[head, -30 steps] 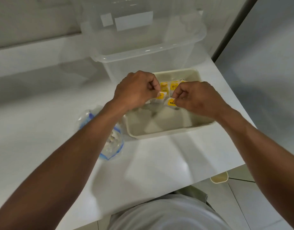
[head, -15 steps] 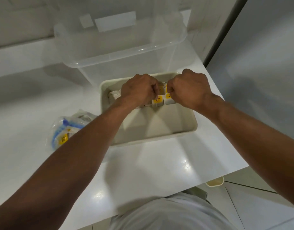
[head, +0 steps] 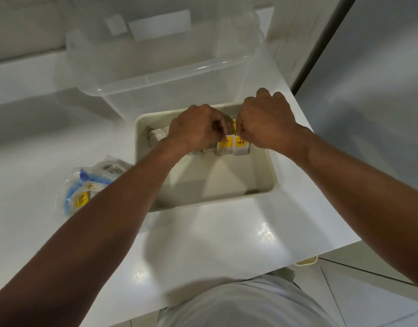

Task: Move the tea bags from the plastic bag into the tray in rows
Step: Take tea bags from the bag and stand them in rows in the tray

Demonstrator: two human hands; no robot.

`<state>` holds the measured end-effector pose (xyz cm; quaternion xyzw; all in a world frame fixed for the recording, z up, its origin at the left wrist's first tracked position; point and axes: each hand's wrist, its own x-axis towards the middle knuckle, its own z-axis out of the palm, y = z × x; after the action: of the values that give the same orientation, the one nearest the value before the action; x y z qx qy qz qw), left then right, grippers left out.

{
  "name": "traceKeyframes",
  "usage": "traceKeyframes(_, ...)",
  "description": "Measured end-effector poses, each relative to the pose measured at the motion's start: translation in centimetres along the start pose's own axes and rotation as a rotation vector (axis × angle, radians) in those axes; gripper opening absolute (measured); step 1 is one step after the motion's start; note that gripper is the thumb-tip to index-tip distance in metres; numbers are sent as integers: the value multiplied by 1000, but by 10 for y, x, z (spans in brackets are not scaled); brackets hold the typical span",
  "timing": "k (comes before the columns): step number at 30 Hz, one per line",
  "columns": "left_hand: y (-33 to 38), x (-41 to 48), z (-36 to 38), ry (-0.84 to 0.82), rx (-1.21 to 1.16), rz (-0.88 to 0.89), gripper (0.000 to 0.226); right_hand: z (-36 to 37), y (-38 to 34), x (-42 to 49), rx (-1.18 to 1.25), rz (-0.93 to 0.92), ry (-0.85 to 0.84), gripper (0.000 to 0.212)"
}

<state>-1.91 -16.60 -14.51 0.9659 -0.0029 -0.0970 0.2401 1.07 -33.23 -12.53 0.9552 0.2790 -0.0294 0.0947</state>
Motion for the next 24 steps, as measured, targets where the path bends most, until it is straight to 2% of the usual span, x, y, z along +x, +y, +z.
traceKeyframes(2,2,4,3,82,89,-17,11,1,-5,4,-38,33,35,10)
traceKeyframes(5,2,6,13,220,241,12,25,2,-12,6,-70,63,47,10)
traceKeyframes(8,0,6,20,275,339,50,29,3,-15,4,-94,77,48,13)
traceKeyframes(13,1,2,25,330,464,122,23,5,-19,2,-125,94,68,16)
traceKeyframes(17,-2,3,29,372,586,69,9,4,-20,3,-139,93,62,16)
traceKeyframes(20,-4,4,29,400,603,39,7,4,-18,4,-101,85,93,18)
traceKeyframes(24,-8,1,26,369,448,25,16,4,-13,2,-63,92,180,17)
